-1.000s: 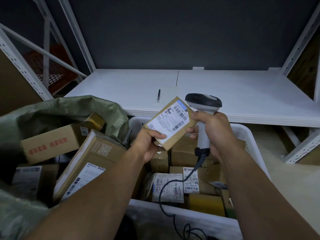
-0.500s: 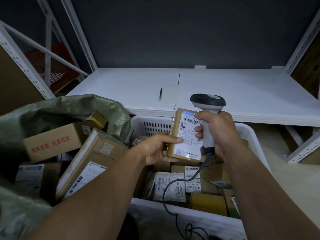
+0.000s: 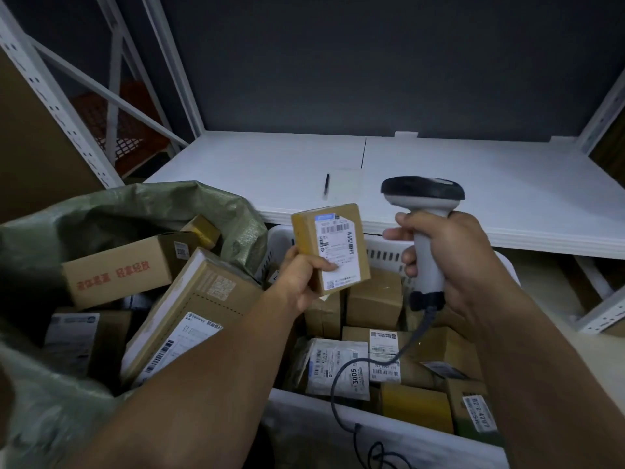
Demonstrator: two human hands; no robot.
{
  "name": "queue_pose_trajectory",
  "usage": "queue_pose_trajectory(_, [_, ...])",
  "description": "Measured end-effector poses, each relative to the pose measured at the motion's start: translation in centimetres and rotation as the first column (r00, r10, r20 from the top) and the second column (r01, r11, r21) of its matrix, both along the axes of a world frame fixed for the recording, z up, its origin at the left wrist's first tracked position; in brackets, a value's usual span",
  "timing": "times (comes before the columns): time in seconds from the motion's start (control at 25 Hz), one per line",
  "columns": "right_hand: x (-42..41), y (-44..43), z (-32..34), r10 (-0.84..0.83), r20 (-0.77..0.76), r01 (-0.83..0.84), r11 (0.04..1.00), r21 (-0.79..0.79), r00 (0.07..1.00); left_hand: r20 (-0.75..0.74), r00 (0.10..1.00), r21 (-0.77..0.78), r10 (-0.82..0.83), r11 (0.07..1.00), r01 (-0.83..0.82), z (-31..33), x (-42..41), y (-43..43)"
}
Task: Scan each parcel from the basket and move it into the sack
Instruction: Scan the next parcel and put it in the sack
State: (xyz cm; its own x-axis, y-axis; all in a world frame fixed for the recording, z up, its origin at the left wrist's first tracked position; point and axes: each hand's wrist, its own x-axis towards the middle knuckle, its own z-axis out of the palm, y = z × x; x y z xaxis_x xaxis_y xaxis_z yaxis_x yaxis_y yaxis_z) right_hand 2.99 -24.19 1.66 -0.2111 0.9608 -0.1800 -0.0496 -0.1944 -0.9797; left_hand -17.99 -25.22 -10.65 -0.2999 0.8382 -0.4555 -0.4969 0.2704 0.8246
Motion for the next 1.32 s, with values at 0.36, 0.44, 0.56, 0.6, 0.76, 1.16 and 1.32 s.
queue_pose_trajectory(0.36, [0.2, -1.3, 0.8, 0.236, 0.117, -0.224, 0.969, -0.106, 0.965, -0.016, 0.998, -0.006, 0.054, 0.999, -0.054, -2.3, -2.6, 0.7])
queue_pose_trajectory(0.44, [0.3, -1.3, 0.9, 0.246, 0.112, -0.234, 0.966, -0.108, 0.963, -0.030, 0.996, -0.035, 0.078, 0.996, -0.079, -2.6, -2.9, 0.9])
queue_pose_trajectory(0.56, [0.4, -1.2, 0.9, 0.238, 0.102, -0.228, 0.968, -0.106, 0.966, -0.043, 0.994, -0.053, 0.100, 0.993, -0.103, -2.9, -3.1, 1.1])
queue_pose_trajectory(0.6, [0.4, -1.2, 0.9, 0.238, 0.102, -0.227, 0.968, -0.109, 0.966, -0.051, 0.993, -0.051, 0.109, 0.992, -0.112, -2.8, -3.1, 1.1])
queue_pose_trajectory(0.76, [0.5, -1.3, 0.8, 0.239, 0.110, -0.228, 0.968, -0.110, 0.965, -0.063, 0.989, -0.041, 0.137, 0.989, -0.139, -2.7, -3.1, 1.0])
queue_pose_trajectory(1.16, [-0.2, -1.0, 0.7, 0.218, 0.104, -0.210, 0.974, -0.087, 0.970, -0.055, 0.988, -0.017, 0.147, 0.989, -0.148, -0.4, -2.4, 0.4])
queue_pose_trajectory(1.32, [-1.8, -0.8, 0.4, 0.188, 0.071, -0.182, 0.979, -0.087, 0.980, 0.060, 0.963, 0.103, 0.262, 0.958, -0.267, 2.9, -2.0, 0.1])
